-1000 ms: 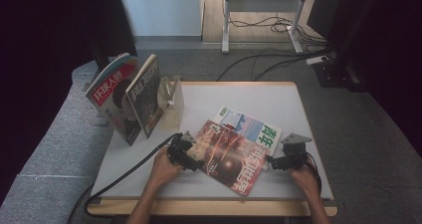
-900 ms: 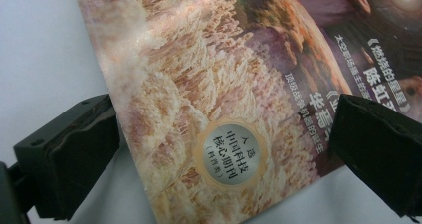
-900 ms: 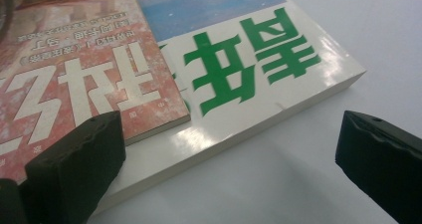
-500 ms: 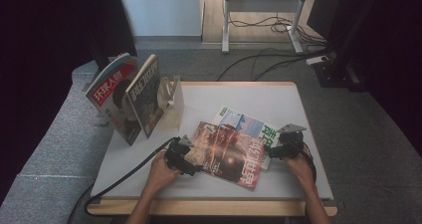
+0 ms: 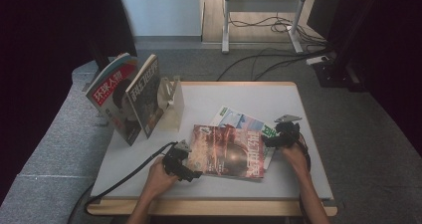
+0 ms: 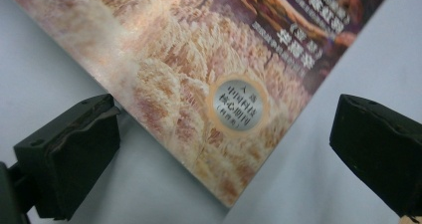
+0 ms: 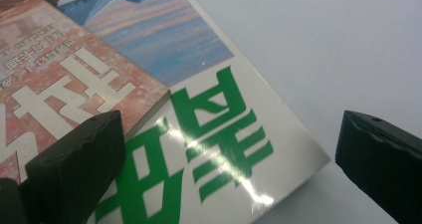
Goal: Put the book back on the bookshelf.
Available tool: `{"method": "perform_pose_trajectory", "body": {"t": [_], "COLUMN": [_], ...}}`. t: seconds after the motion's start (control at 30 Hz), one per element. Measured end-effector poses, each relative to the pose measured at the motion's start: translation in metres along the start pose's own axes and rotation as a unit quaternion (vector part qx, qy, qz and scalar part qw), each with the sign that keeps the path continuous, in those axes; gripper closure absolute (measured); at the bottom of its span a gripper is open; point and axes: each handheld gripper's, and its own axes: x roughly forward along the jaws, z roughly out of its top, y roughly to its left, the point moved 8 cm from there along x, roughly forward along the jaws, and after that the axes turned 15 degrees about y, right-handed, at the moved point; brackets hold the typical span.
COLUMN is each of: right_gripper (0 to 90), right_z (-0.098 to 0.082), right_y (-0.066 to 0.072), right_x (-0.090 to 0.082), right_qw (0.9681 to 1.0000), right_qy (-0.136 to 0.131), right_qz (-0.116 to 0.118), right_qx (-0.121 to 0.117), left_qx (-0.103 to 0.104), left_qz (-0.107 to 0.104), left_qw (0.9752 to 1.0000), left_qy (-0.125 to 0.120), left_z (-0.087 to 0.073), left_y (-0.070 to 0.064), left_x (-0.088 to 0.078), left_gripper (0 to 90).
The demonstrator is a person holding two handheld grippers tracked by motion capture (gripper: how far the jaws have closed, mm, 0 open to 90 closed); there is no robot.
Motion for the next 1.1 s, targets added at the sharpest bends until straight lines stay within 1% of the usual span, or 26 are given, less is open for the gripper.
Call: {"method": "perform_pose_trajectory", "body": {"t": [0.13, 0.23, 0.3, 0.37, 0.4, 0.5, 0.53, 0.63, 0.7, 0.73, 0.77, 0.8, 0.9, 0.97, 1.03, 1.1], "right_gripper": [0.9, 1.0, 1.0, 1.4, 1.6, 1.8, 1.8, 1.8, 1.8, 1.8, 1.8, 1.8, 1.9, 1.9, 1.9, 1.9], "right_z": [0.008, 0.012, 0.012, 0.012, 0.012, 0.011, 0.011, 0.01, 0.009, 0.008, 0.007, 0.005, 0.001, -0.004, -0.009, -0.013], "right_y": [0.0, 0.0, -0.001, -0.001, -0.001, 0.001, 0.001, 0.003, 0.005, 0.006, 0.008, 0.01, 0.015, 0.021, 0.026, 0.031], "right_x": [0.005, 0.008, 0.009, 0.009, 0.008, 0.005, 0.003, -0.004, -0.009, -0.012, -0.014, -0.016, -0.021, -0.023, -0.025, -0.028], "right_qw": [1.0, 0.9999, 0.9999, 0.9998, 0.9999, 0.9999, 0.9999, 0.9998, 0.9996, 0.9995, 0.9994, 0.9993, 0.9989, 0.9984, 0.9979, 0.997], "right_qy": [-0.004, -0.007, -0.008, -0.008, -0.009, -0.01, -0.012, -0.018, -0.022, -0.024, -0.025, -0.025, -0.028, -0.028, -0.028, -0.028], "right_qz": [0.0, 0.002, 0.009, 0.011, 0.01, 0.01, 0.011, 0.013, 0.016, 0.019, 0.022, 0.027, 0.037, 0.048, 0.056, 0.068], "right_qx": [0.005, 0.008, 0.011, 0.012, 0.011, 0.003, 0.002, -0.001, -0.003, -0.004, -0.006, -0.007, -0.01, -0.015, -0.02, -0.023], "left_qx": [0.009, 0.015, 0.021, 0.027, 0.027, 0.022, 0.021, 0.017, 0.017, 0.018, 0.015, 0.015, 0.021, 0.021, 0.026, 0.024], "left_qz": [-0.015, -0.011, -0.005, 0.003, 0.007, 0.001, 0.004, 0.011, 0.016, 0.016, 0.004, -0.001, 0.018, 0.016, 0.025, 0.026], "left_qw": [0.9998, 0.9998, 0.9997, 0.9995, 0.9996, 0.9997, 0.9997, 0.9994, 0.9992, 0.999, 0.9986, 0.9987, 0.9988, 0.9987, 0.9984, 0.9984], "left_qy": [-0.001, 0.003, 0.01, 0.014, 0.011, -0.01, -0.015, -0.029, -0.032, -0.039, -0.05, -0.049, -0.041, -0.043, -0.043, -0.045], "left_z": [-0.001, -0.003, -0.005, -0.007, -0.008, -0.007, -0.006, 0.0, 0.005, 0.008, 0.011, 0.013, 0.021, 0.027, 0.033, 0.041], "left_y": [-0.009, -0.011, -0.01, -0.006, -0.003, 0.001, 0.003, 0.008, 0.011, 0.012, 0.013, 0.014, 0.018, 0.019, 0.021, 0.025], "left_x": [0.0, 0.001, 0.0, -0.002, -0.003, -0.013, -0.016, -0.026, -0.029, -0.031, -0.033, -0.033, -0.033, -0.033, -0.034, -0.035], "left_gripper": [0.0, 0.0, 0.0, 0.0, 0.0, 0.0, 0.0, 0.0, 0.0, 0.0, 0.7, 1.1, 0.5, 0.5, 0.3, 0.2]}}
